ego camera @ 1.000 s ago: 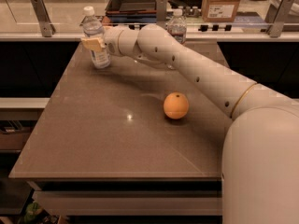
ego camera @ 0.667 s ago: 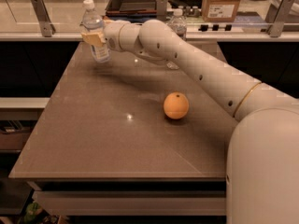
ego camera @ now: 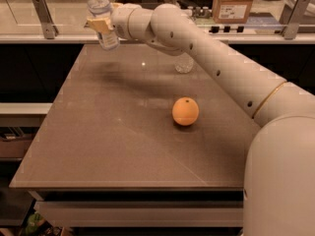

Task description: Pick blue plastic bottle

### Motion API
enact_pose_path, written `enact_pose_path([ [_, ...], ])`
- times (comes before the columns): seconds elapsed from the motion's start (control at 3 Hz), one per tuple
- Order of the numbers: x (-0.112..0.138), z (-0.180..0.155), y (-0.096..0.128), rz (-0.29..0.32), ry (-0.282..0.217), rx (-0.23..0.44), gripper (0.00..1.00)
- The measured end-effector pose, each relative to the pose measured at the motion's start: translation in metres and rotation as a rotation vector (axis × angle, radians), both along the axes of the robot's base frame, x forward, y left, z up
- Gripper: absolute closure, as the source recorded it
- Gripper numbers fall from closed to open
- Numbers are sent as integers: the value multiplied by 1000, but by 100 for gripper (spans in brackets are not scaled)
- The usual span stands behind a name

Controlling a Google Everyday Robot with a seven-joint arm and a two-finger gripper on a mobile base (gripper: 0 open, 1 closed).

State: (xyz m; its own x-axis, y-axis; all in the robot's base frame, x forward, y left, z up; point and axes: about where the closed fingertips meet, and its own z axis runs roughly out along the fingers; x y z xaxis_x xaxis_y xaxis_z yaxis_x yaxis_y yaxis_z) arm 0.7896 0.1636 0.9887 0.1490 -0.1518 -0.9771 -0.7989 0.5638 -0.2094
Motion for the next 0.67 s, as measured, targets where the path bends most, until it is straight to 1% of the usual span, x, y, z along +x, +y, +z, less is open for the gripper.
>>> enact_pose_path([
  [0.33,4,36,-6,0,-71,-24,100],
  [0.67,4,37,-6,0,-72,-24,100],
])
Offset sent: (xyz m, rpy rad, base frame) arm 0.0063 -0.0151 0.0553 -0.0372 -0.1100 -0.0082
